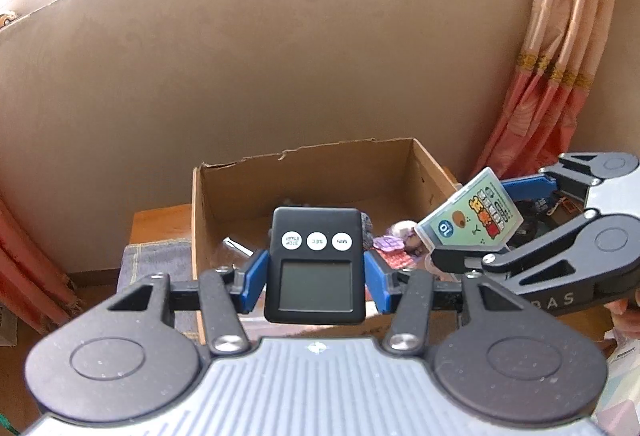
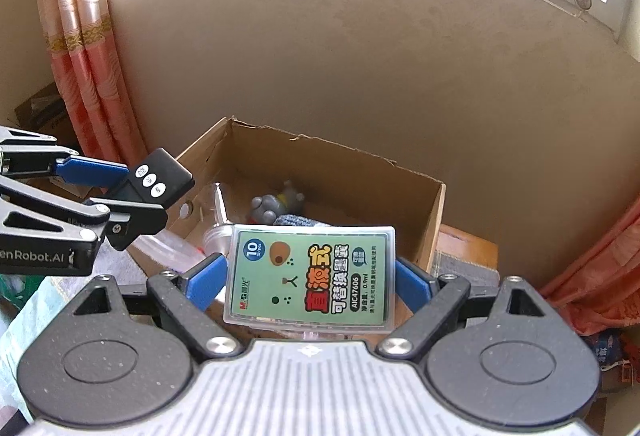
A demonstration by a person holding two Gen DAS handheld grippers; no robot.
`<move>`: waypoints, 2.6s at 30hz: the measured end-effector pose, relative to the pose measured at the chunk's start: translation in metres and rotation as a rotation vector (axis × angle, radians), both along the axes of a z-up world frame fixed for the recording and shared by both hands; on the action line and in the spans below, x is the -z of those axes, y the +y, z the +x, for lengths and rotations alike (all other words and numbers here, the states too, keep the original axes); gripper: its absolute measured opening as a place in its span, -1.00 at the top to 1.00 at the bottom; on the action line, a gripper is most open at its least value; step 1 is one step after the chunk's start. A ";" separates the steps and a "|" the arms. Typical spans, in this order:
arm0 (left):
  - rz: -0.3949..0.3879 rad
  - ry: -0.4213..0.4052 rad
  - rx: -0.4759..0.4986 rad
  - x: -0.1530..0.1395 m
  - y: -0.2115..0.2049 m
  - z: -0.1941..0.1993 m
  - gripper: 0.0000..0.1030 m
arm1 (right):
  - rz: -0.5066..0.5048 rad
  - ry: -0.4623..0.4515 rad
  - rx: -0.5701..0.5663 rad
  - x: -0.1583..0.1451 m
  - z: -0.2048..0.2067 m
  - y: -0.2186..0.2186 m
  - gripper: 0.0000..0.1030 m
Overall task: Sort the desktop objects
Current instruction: 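Lift and carry the timer and card case over the cardboard box, then open both tools to drop the timer and card case into the box, then withdraw the left tool from the box toward the correction tape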
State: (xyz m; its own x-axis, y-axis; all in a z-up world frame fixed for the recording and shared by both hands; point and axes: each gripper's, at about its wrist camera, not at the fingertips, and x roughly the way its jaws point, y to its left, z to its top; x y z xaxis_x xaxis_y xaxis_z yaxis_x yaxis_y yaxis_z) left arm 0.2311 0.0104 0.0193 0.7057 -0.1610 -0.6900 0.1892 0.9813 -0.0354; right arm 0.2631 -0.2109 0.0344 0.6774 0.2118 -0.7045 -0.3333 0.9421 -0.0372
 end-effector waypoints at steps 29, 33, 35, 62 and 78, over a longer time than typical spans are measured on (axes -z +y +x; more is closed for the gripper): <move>0.059 0.058 0.023 0.018 -0.019 0.070 -0.92 | 0.081 0.060 0.135 0.016 0.001 -0.051 -1.00; 0.087 0.075 0.030 0.019 -0.021 0.064 -0.92 | 0.074 0.066 0.127 0.017 -0.002 -0.049 -1.00; 0.092 0.082 0.040 0.020 -0.022 0.063 -0.92 | 0.069 0.069 0.122 0.018 -0.005 -0.047 -1.00; 0.020 0.057 0.093 0.026 -0.026 -0.031 -0.96 | 0.125 0.101 0.204 0.042 -0.077 -0.040 -1.00; -0.049 0.108 0.094 0.051 -0.036 -0.056 -0.96 | 0.190 0.182 0.337 0.081 -0.109 -0.053 -1.00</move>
